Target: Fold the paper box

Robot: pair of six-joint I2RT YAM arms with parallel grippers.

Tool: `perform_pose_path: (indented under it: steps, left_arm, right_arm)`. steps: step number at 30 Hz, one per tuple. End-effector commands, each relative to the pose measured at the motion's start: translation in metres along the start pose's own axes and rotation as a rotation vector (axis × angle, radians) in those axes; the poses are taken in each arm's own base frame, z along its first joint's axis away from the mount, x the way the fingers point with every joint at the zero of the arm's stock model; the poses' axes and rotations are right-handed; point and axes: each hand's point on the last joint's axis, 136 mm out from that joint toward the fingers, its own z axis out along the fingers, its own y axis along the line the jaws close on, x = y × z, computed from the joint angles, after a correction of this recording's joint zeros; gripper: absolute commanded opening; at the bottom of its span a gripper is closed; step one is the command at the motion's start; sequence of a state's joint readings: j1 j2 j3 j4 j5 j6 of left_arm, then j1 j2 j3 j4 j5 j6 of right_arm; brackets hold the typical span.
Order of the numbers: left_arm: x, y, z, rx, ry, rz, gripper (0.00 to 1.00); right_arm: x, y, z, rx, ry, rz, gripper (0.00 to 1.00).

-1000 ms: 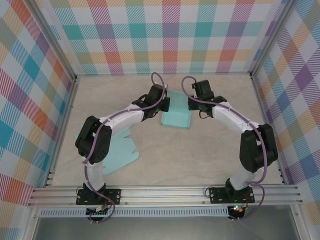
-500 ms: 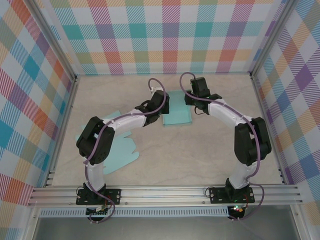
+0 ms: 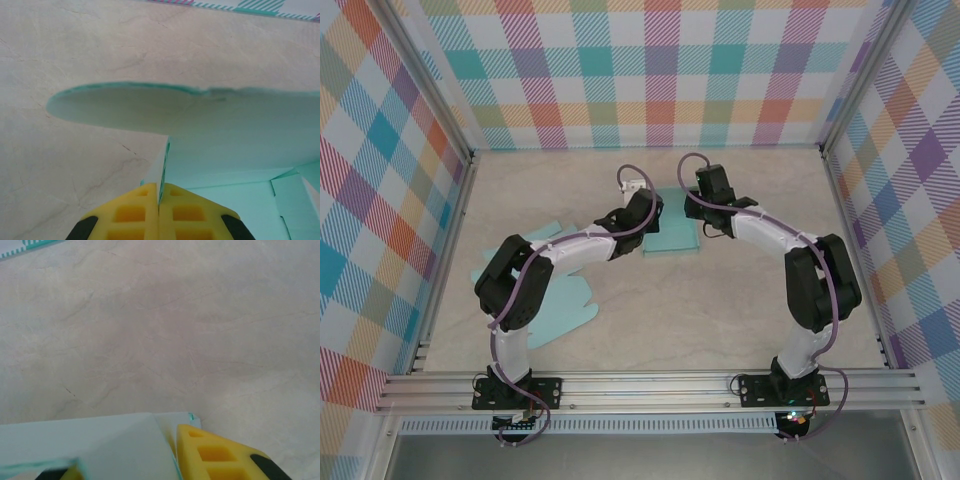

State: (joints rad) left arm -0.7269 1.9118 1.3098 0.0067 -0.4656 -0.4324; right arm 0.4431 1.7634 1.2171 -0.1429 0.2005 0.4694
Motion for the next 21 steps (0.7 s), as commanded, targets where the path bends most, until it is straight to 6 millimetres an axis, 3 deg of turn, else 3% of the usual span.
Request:
perform_pose_path:
  steps: [1,12,21]
  left_arm:
    - [-0.014,-0.013,-0.013,0.033,-0.070,-0.055,0.00]
    - [0.009,-0.005,-0.012,0.002,-0.050,-0.051,0.00]
    - [0.026,0.003,-0.014,-0.009,-0.049,-0.028,0.00]
  right_arm:
    - [-0.001,0.015,-0.011,-0.067,-0.027,0.060,0.24]
    - [0.017,0.015,-0.008,-0.080,-0.004,0.083,0.11]
    - [0.040,0.010,-0.009,-0.084,-0.004,0.066,0.11]
